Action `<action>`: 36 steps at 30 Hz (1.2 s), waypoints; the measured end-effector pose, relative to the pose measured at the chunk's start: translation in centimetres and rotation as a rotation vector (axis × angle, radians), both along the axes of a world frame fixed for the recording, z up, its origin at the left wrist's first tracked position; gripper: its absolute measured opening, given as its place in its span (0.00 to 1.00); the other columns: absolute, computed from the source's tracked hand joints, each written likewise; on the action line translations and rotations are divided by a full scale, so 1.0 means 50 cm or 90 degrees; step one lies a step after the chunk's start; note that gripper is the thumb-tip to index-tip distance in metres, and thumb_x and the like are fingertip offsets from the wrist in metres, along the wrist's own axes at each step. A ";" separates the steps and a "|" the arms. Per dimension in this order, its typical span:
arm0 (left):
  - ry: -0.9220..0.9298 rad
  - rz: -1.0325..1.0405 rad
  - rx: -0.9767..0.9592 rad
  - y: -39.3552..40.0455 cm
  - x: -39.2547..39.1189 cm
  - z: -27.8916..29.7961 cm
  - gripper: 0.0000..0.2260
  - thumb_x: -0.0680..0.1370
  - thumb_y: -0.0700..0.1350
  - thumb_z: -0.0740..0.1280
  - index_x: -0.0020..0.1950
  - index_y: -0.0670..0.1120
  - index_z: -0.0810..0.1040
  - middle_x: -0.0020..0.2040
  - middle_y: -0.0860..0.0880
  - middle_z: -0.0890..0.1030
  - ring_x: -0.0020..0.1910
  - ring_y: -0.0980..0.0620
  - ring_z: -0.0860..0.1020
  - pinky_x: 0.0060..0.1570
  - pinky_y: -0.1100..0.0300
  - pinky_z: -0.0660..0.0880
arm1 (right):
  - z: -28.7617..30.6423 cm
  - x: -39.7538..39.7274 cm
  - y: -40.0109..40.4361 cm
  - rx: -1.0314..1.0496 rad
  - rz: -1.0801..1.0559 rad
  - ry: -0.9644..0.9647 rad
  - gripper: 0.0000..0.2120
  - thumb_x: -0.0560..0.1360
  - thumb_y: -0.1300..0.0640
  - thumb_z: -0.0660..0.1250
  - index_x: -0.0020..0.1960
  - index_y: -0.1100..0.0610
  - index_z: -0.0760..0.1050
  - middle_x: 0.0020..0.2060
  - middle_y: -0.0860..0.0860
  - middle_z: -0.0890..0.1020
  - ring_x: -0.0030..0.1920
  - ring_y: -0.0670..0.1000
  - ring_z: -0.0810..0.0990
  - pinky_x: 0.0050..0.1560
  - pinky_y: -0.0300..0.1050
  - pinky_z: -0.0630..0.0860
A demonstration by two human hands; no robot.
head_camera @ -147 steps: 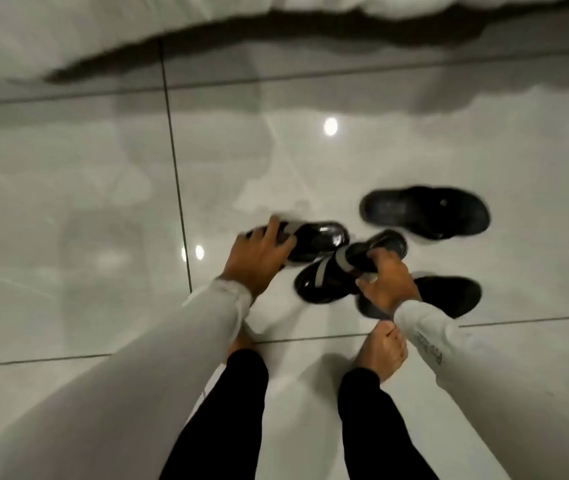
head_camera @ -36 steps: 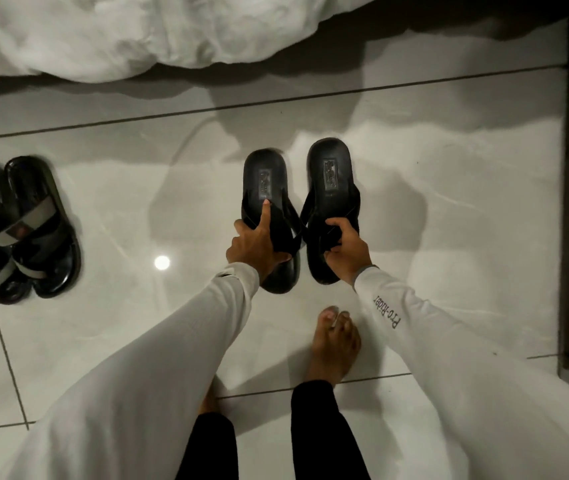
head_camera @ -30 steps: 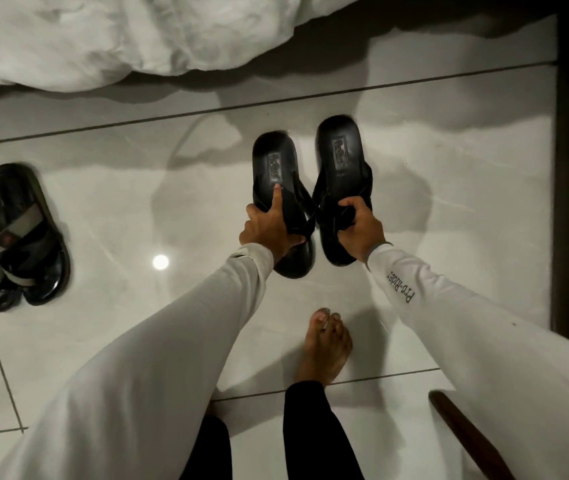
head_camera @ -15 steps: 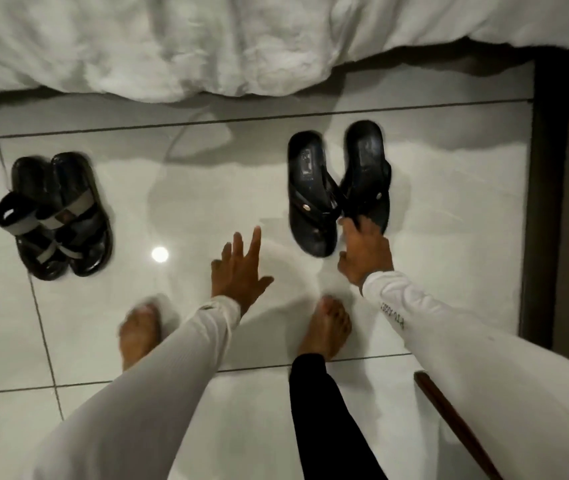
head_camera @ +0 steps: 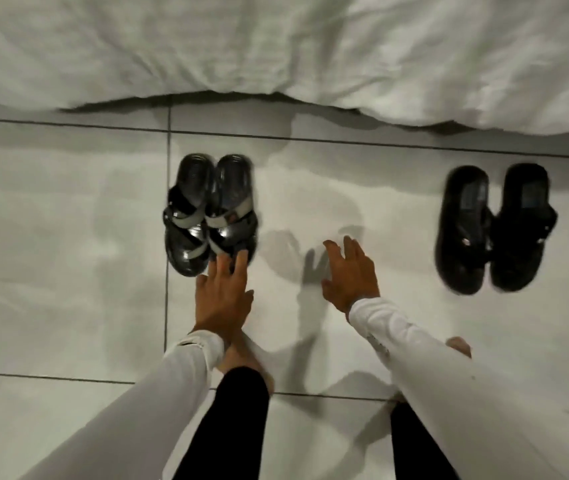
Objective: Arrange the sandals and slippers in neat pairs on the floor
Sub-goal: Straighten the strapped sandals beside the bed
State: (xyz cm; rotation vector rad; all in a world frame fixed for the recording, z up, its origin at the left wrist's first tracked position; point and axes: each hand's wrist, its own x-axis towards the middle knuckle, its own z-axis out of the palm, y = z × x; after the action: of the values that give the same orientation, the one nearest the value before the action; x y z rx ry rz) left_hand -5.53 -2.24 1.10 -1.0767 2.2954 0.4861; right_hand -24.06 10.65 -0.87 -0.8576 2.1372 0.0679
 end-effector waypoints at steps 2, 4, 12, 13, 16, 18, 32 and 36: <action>0.048 0.025 -0.053 -0.080 0.042 -0.005 0.35 0.70 0.46 0.74 0.75 0.45 0.65 0.65 0.38 0.72 0.60 0.35 0.74 0.51 0.44 0.75 | -0.017 0.056 -0.084 -0.009 -0.011 -0.025 0.37 0.71 0.58 0.69 0.76 0.53 0.56 0.77 0.63 0.57 0.77 0.62 0.58 0.71 0.55 0.65; 0.070 0.096 -0.076 -0.160 0.056 -0.014 0.31 0.72 0.47 0.72 0.73 0.46 0.65 0.62 0.39 0.72 0.56 0.34 0.75 0.47 0.42 0.76 | -0.029 0.096 -0.163 -0.051 -0.007 -0.032 0.39 0.71 0.56 0.70 0.77 0.54 0.55 0.76 0.64 0.57 0.74 0.65 0.61 0.70 0.56 0.67; -0.076 0.205 0.165 -0.344 0.018 -0.134 0.46 0.73 0.45 0.74 0.80 0.58 0.47 0.67 0.36 0.64 0.58 0.29 0.75 0.60 0.39 0.73 | -0.132 0.142 -0.358 -0.101 0.177 0.008 0.49 0.65 0.51 0.76 0.78 0.56 0.52 0.78 0.62 0.54 0.79 0.62 0.52 0.72 0.60 0.64; -0.078 0.208 0.170 -0.346 0.012 -0.142 0.46 0.73 0.45 0.74 0.80 0.58 0.46 0.67 0.36 0.64 0.59 0.30 0.75 0.60 0.40 0.73 | -0.143 0.140 -0.362 -0.078 0.189 0.015 0.49 0.66 0.50 0.76 0.78 0.56 0.52 0.79 0.61 0.53 0.79 0.61 0.51 0.72 0.60 0.64; -0.068 0.222 0.141 -0.339 0.000 -0.157 0.45 0.74 0.43 0.73 0.80 0.59 0.46 0.66 0.36 0.63 0.56 0.32 0.76 0.57 0.43 0.75 | -0.162 0.132 -0.349 -0.048 0.171 0.035 0.44 0.69 0.54 0.74 0.77 0.55 0.54 0.80 0.58 0.51 0.79 0.61 0.52 0.70 0.63 0.66; -0.063 0.222 0.127 -0.332 -0.011 -0.158 0.44 0.75 0.41 0.71 0.80 0.59 0.46 0.66 0.37 0.64 0.55 0.33 0.77 0.56 0.44 0.76 | -0.169 0.122 -0.335 -0.039 0.141 0.033 0.40 0.72 0.59 0.71 0.78 0.54 0.54 0.80 0.56 0.49 0.79 0.61 0.52 0.68 0.65 0.67; -0.071 0.245 0.167 -0.340 -0.046 -0.143 0.44 0.74 0.40 0.72 0.80 0.57 0.47 0.71 0.37 0.61 0.60 0.32 0.75 0.61 0.43 0.74 | -0.148 0.077 -0.378 -0.084 0.092 -0.028 0.38 0.72 0.66 0.68 0.77 0.54 0.55 0.79 0.59 0.48 0.68 0.67 0.68 0.61 0.64 0.76; -0.085 0.173 0.069 -0.292 -0.040 -0.108 0.47 0.71 0.51 0.75 0.80 0.56 0.47 0.75 0.37 0.60 0.69 0.33 0.67 0.62 0.34 0.69 | -0.103 0.071 -0.306 -0.109 0.060 -0.023 0.43 0.70 0.66 0.70 0.78 0.52 0.51 0.79 0.61 0.50 0.72 0.67 0.64 0.63 0.64 0.74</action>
State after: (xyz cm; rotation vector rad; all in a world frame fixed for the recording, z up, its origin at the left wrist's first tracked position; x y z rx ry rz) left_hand -7.52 -16.83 -4.29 -1.3326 1.9944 0.6170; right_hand -20.49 -4.67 -6.03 -1.0506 2.0896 -0.0824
